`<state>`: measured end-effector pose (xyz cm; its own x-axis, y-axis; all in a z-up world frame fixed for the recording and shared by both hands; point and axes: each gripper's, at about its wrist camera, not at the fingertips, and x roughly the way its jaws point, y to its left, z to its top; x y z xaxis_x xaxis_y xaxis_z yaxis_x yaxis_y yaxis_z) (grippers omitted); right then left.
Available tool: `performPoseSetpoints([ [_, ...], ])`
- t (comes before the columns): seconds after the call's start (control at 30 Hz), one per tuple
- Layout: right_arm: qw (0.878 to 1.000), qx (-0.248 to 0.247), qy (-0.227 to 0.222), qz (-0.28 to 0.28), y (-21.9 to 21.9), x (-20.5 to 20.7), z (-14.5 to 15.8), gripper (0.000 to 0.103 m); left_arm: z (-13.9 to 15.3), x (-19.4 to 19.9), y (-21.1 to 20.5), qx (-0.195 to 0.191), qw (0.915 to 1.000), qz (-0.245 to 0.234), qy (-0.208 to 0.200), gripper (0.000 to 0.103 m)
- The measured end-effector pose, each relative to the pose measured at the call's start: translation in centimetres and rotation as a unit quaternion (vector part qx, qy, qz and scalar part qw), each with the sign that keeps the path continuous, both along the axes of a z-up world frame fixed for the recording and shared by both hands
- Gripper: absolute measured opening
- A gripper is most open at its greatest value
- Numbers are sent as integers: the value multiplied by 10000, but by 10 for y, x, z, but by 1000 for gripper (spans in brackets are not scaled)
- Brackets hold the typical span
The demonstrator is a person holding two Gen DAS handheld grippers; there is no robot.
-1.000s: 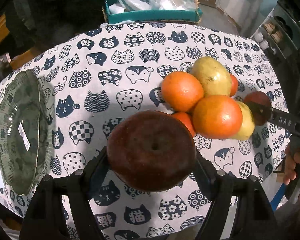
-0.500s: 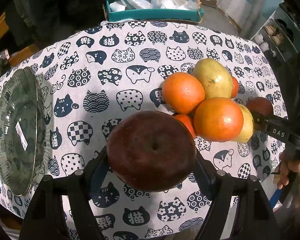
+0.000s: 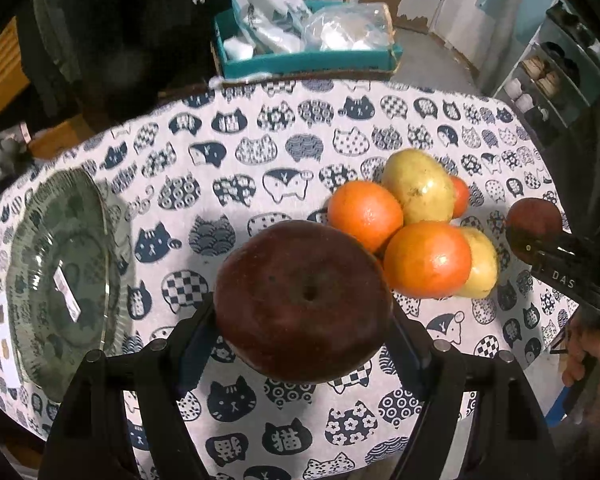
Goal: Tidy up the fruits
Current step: 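Close the left gripper on one red apple while the right gripper grasps another, then lift both red apples and carry them over the green glass bowl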
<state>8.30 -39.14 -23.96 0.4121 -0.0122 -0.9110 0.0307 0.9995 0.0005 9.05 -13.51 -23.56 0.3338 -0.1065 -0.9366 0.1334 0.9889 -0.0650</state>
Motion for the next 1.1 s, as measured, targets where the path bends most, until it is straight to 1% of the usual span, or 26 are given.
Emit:
performPoseSetpoints([
  [0.2,9991,-77,-399,104,15,-5,30,75,21,-4,2,-9,9995,-29,-307,79],
  [0.57,9939,94,-1046,324,31,-19,80,75,64,-20,18,-163,9964,-43,-826,79],
  [0.93,9833,184,-1710,588,56,-39,138,75,103,-36,42,-55,9896,84,-1437,79],
  [1.1,9792,227,-1908,656,65,-46,154,75,118,-42,54,-47,9858,171,-1670,79],
])
